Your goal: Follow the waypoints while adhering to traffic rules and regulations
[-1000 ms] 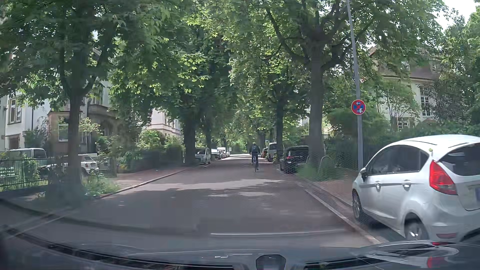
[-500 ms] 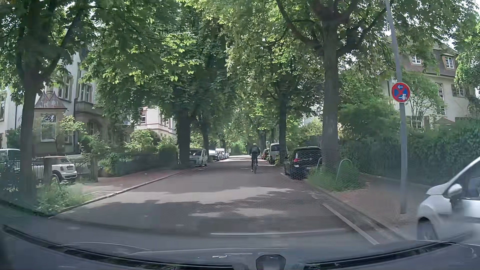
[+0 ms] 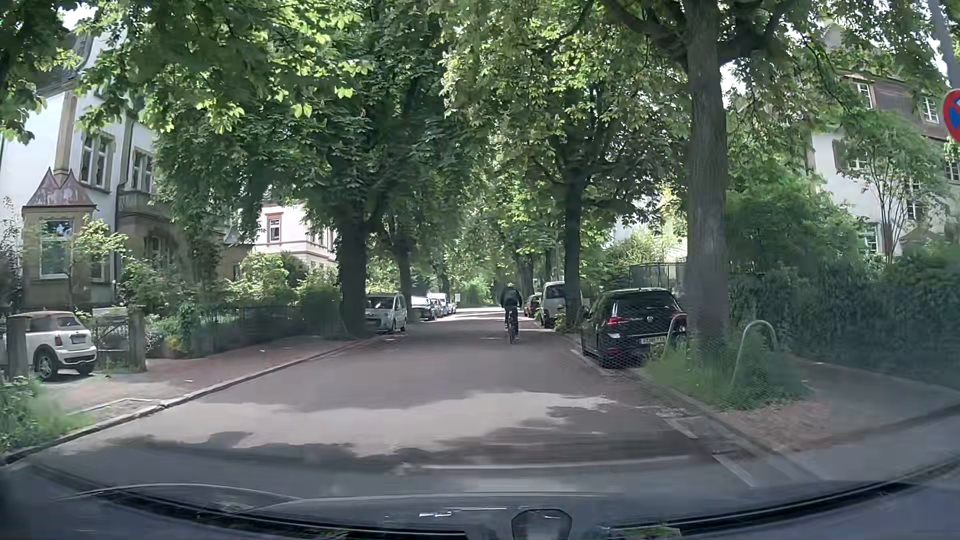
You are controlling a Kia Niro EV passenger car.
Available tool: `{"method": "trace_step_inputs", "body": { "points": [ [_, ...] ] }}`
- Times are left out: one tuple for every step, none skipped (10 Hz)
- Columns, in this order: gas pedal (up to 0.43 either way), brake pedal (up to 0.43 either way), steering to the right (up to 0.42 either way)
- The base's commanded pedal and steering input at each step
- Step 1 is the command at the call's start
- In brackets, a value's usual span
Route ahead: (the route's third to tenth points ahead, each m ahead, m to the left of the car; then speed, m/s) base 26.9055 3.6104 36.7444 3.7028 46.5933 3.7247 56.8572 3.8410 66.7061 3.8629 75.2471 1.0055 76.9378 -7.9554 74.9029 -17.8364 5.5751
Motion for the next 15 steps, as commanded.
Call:
{"method": "trace_step_inputs", "body": {
  "points": [
    [0.098, 0.000, 0.000],
    [0.098, 0.000, 0.001],
    [0.098, 0.000, 0.000],
    [0.098, 0.000, 0.000],
    [0.098, 0.000, 0.001],
    [0.098, 0.000, 0.000],
    [0.098, 0.000, -0.001],
    [0.098, 0.000, -0.001],
    [0.087, 0.000, 0.000],
    [0.079, 0.000, 0.000],
    [0.067, 0.000, 0.000],
    [0.067, 0.000, 0.000],
    [0.067, 0.000, 0.000],
    [0.067, 0.000, 0.000],
    [0.067, 0.000, 0.000]
  ]
}}
